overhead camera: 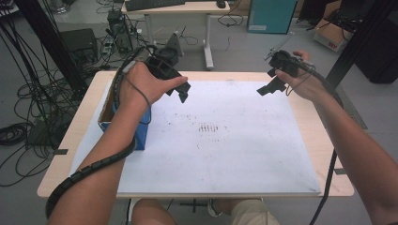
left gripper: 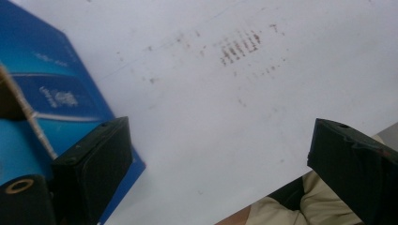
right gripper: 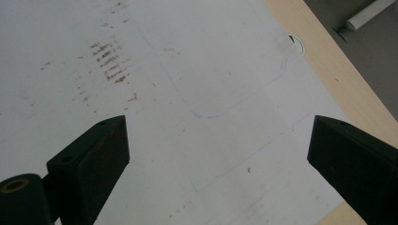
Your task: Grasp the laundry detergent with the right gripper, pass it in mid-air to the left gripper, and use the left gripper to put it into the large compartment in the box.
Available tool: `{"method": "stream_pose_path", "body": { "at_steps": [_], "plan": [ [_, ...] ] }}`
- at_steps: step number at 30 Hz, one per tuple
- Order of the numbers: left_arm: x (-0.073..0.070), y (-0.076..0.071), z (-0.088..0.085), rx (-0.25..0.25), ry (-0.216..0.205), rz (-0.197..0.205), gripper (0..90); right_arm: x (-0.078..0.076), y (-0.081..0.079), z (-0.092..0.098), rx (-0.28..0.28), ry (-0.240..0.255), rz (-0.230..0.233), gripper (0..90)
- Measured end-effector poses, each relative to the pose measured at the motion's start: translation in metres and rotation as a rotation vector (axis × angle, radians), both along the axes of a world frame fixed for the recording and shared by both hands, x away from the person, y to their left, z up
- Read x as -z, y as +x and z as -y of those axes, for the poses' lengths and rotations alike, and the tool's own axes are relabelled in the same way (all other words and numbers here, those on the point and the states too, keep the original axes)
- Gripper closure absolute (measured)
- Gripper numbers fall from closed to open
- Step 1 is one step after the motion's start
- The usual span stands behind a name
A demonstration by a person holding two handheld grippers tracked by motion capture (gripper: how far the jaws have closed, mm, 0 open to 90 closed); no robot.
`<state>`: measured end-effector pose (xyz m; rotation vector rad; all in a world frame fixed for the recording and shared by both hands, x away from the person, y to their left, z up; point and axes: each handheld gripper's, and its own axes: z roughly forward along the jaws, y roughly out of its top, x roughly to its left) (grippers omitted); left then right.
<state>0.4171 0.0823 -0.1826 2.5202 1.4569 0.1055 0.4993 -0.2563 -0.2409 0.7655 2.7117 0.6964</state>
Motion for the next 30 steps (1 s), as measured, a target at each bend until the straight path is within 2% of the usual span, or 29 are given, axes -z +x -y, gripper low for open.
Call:
{"method": "stream_pose_path", "body": {
  "at_steps": [8,20,30],
  "plan": [
    [0.011,0.0,0.019,0.046,0.002,-0.015,7.6,-0.003,0.011,0.001,0.018,-0.015,-0.005,5.9],
    [0.012,-0.002,0.034,0.082,0.006,-0.007,7.5,-0.009,0.018,-0.004,0.006,-0.024,0.001,5.9],
    [0.015,-0.003,0.039,0.084,-0.004,-0.008,7.4,-0.009,0.018,0.002,0.016,-0.034,0.001,6.0]
  ]
}}
